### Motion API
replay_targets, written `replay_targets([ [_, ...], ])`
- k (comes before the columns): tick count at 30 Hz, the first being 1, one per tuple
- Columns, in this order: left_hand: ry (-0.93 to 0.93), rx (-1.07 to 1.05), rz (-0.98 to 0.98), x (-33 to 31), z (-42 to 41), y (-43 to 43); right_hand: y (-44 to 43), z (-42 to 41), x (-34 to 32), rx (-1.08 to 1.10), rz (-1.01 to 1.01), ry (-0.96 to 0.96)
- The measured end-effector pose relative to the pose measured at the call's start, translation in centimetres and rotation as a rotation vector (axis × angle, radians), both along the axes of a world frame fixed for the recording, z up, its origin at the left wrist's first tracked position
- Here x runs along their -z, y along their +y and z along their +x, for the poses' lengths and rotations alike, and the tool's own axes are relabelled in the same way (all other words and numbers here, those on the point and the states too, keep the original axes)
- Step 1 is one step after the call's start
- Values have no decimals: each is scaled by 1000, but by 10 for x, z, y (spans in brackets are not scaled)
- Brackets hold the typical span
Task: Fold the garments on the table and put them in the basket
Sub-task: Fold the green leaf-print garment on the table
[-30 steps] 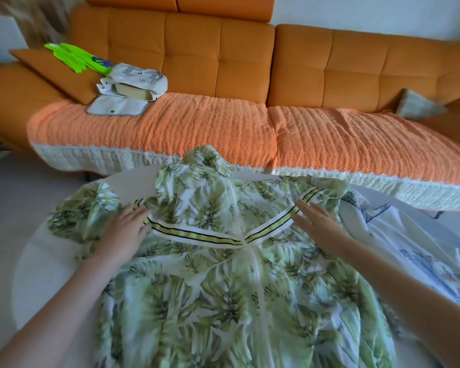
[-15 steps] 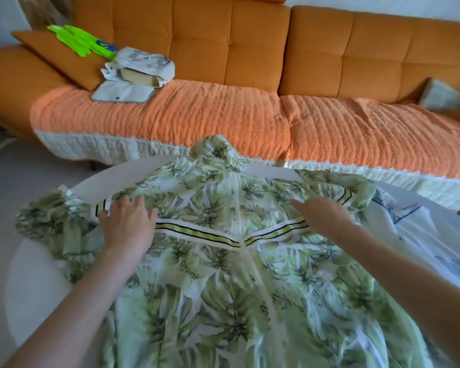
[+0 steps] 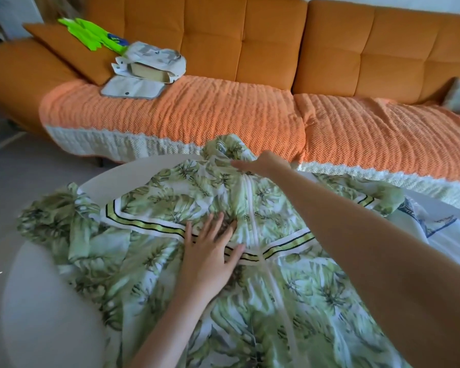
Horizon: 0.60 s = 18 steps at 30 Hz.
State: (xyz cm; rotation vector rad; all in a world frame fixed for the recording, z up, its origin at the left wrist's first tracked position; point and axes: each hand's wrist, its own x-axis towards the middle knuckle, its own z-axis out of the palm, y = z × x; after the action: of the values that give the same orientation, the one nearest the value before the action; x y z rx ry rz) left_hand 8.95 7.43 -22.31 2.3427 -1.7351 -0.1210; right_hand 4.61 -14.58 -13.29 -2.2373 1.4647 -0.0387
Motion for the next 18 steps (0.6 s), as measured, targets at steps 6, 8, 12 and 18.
replay_targets([
  [6,39,-28,-40,0,0,1,-16,32,16,170,129,-202],
  [8,50,-31,-59,2,0,1,-21,36,8,227,109,-565],
  [12,48,-43,-60,5,1,0,-29,39,-25,143,23,-917],
  [18,46,-50,-51,5,1,-1,-27,-9,-11,5,147,-530],
])
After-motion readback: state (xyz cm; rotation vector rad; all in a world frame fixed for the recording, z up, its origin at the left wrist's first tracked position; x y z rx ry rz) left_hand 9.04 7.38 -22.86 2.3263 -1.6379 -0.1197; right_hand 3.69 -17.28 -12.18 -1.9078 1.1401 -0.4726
